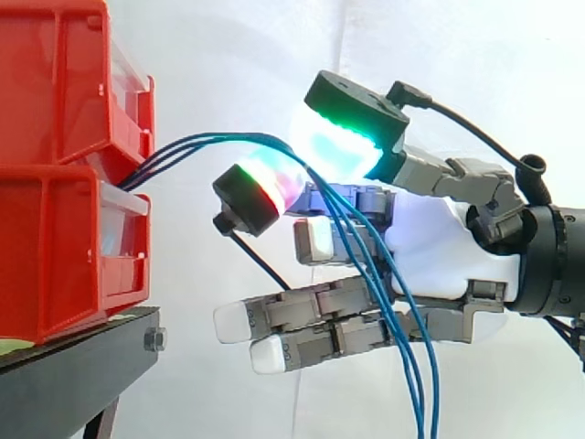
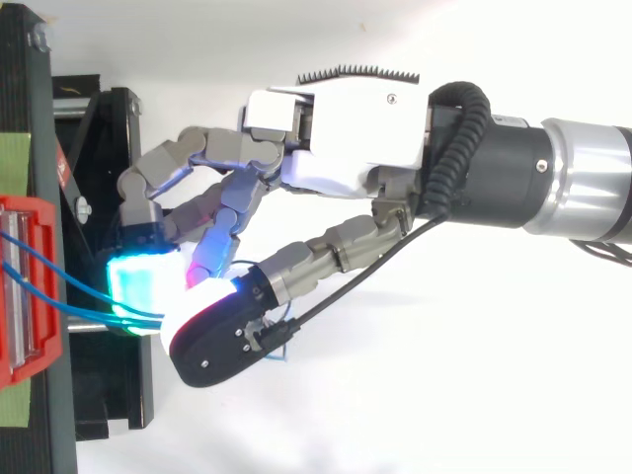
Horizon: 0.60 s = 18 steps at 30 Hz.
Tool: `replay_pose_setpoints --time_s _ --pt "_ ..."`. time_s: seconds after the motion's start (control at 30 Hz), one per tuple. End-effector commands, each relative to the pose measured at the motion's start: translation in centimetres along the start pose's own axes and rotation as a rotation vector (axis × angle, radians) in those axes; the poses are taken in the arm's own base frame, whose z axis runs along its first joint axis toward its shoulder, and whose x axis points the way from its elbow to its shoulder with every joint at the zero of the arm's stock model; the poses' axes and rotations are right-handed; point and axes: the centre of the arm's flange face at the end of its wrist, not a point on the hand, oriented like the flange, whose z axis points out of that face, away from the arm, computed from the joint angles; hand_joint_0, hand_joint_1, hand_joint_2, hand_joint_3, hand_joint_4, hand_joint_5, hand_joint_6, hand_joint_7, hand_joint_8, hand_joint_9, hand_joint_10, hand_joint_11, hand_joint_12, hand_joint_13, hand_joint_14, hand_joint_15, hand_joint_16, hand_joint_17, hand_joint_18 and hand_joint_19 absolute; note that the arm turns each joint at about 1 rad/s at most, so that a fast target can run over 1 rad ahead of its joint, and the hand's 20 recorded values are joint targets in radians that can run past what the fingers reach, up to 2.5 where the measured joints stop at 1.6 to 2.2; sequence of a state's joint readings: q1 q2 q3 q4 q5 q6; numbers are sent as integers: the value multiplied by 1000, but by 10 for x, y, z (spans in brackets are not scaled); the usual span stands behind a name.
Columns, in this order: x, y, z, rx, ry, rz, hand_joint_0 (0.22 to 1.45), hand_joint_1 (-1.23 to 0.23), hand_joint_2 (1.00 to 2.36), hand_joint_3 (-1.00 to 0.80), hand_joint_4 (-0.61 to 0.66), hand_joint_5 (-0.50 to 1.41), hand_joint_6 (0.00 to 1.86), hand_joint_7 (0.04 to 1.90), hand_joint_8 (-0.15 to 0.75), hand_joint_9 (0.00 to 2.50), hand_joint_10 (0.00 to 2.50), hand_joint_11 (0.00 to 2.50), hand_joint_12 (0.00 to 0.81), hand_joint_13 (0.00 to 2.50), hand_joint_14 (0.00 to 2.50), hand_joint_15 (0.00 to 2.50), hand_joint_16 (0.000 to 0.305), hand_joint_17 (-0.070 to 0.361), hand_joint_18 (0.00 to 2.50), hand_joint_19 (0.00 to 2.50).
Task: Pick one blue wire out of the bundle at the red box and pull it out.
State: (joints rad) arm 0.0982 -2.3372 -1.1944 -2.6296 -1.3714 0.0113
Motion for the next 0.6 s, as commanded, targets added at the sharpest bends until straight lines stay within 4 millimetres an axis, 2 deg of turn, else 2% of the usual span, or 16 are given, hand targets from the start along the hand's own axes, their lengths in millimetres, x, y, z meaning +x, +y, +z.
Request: replay_pose_setpoints --time_s 0.0,0.03,0.17,0.3,0.47,0.53,0.57 --pt "0 -1 -1 7 0 3 609 -824 1006 -52 -83 -143 837 1071 170 1076 19 553 386 598 12 341 60 135 456 372" --pt "0 -1 -1 7 0 3 623 -842 1007 -47 -40 -152 848 1089 174 1054 19 599 387 585 13 343 59 133 446 366" --pt "0 -1 -1 8 0 4 663 -888 1012 -24 -8 -173 877 1127 197 998 19 653 381 563 14 349 57 127 431 357" --pt "0 0 0 5 0 5 700 -901 1014 -39 16 -178 877 1154 198 987 22 641 373 554 13 333 55 123 423 347" --pt "0 0 0 5 0 5 701 -901 1014 -57 56 -177 853 1287 210 980 20 597 375 547 12 317 55 123 432 346" --pt "0 -1 0 7 0 4 688 -906 1009 -42 95 -173 850 1277 225 986 17 570 387 552 12 308 58 129 450 333" --pt "0 -1 0 7 0 4 675 -907 1000 -12 120 -168 849 1184 237 997 19 539 408 562 11 298 62 139 470 322"
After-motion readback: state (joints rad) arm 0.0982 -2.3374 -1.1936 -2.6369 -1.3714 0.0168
